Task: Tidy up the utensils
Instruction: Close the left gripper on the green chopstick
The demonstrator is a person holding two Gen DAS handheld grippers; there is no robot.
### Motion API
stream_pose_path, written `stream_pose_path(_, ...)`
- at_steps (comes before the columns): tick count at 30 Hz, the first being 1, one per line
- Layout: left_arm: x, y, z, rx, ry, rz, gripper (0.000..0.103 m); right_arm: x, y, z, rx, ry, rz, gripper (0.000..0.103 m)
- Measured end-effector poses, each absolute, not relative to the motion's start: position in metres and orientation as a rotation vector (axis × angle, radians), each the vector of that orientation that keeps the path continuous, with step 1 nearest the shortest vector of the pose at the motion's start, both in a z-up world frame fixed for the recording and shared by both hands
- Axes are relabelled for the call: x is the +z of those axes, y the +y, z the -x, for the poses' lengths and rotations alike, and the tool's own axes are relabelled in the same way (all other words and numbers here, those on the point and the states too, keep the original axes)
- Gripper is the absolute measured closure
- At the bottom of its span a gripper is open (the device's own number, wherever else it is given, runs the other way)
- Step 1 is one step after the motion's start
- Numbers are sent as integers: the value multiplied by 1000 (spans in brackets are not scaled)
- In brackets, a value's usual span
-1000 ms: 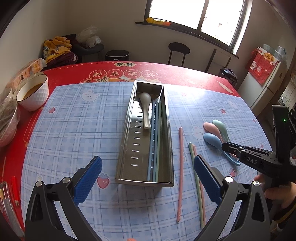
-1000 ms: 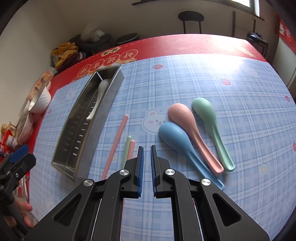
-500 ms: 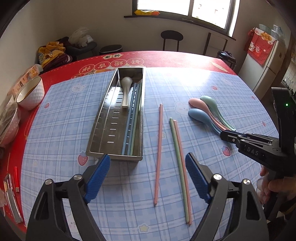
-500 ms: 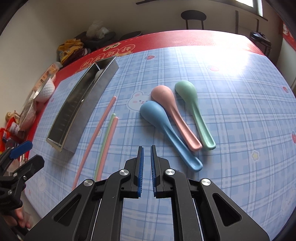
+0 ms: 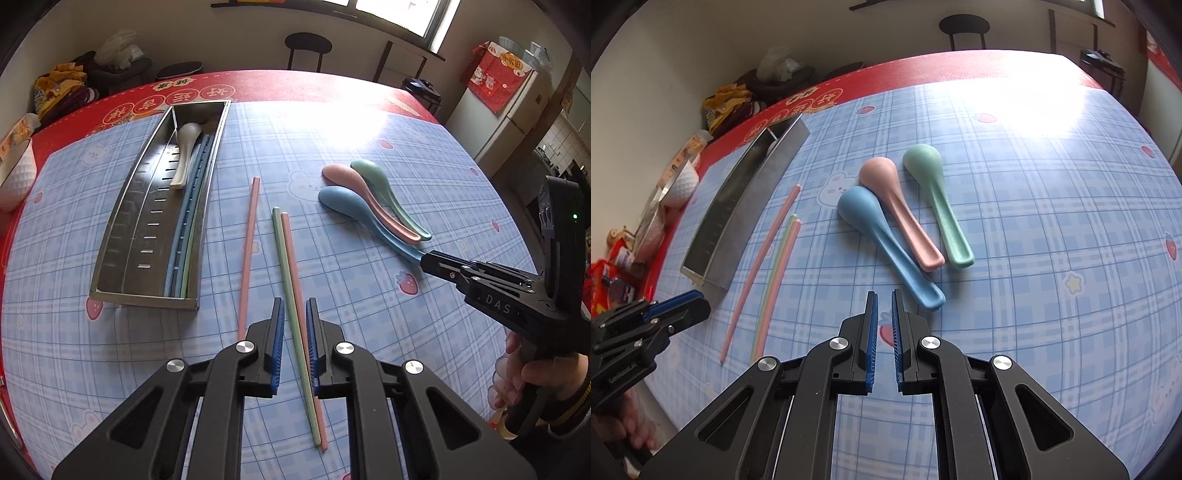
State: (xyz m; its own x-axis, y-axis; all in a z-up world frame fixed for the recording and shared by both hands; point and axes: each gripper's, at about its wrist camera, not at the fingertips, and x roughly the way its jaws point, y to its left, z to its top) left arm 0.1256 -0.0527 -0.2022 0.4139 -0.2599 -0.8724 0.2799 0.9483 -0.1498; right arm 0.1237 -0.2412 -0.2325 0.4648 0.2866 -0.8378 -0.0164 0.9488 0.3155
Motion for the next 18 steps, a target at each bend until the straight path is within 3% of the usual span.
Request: stream_pose_path(18,-246,-73,-151,-307,1233,-95,93,-239,-258,-123,172,1080,-327,95)
